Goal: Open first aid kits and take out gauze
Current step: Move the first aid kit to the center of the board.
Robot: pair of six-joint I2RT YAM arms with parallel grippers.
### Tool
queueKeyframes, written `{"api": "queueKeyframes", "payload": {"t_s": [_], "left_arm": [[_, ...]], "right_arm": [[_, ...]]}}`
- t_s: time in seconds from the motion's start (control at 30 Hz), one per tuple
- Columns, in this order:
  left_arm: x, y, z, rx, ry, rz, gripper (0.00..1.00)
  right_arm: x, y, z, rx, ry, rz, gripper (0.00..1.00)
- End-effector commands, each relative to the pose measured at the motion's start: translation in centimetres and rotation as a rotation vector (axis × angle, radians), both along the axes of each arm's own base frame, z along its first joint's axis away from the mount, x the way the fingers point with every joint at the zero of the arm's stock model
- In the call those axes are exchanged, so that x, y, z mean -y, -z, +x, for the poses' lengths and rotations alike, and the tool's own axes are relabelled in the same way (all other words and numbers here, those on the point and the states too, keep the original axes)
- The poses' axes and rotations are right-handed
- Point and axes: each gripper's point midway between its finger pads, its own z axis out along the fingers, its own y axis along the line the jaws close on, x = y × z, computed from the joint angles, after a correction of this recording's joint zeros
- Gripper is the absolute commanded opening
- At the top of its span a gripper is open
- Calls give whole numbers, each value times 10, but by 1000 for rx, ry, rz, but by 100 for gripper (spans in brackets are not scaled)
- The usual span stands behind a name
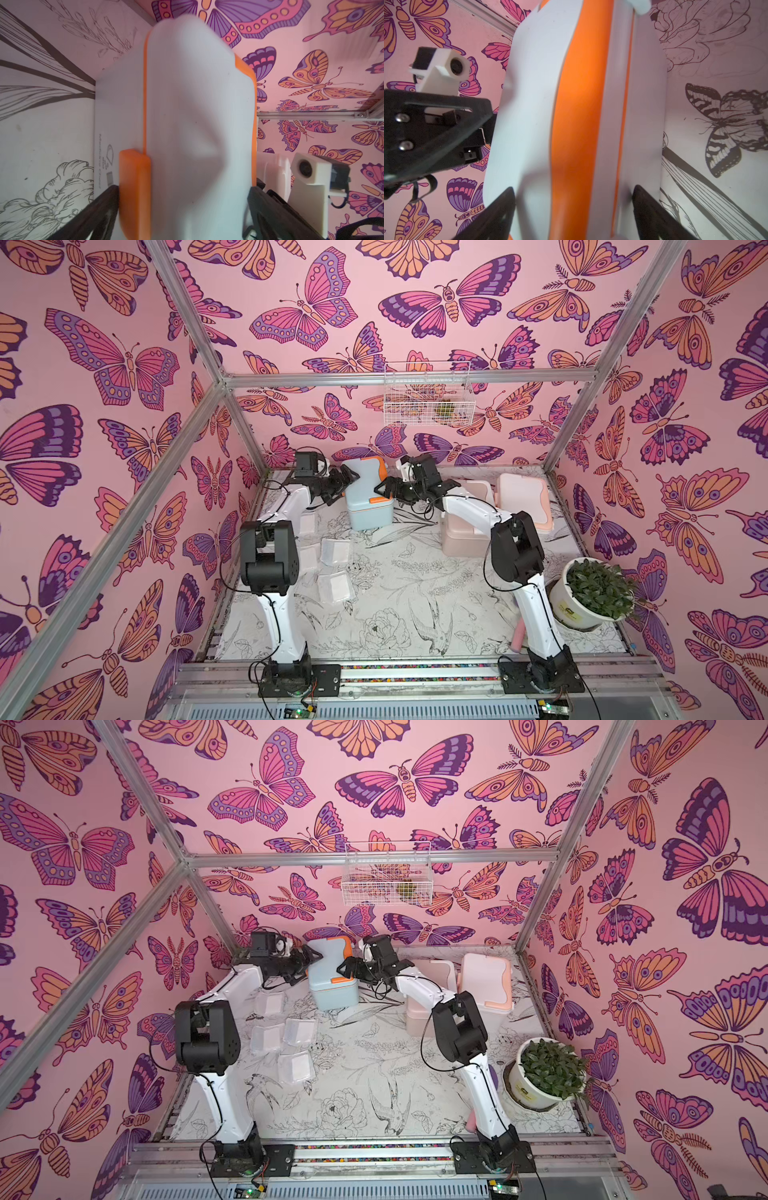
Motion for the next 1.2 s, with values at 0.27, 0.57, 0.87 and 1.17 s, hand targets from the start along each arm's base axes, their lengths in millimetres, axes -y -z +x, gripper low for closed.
{"api": "queueKeyframes", "payload": {"t_s": [0.27, 0.57, 0.87, 1.17], "left_arm": [[96, -12, -83, -14, 223, -16, 97], [165, -23, -188, -1, 397, 26, 97], [194, -5, -285, -31, 539, 83, 97], [230, 4, -331, -20, 640, 83, 97]], "right_arm": [[22, -11, -79, -57, -70, -10, 86], [47, -1, -183, -79, -150, -176, 87], [76, 14, -279, -81, -204, -291, 87], [133, 16, -315, -81, -125, -354, 90]]}}
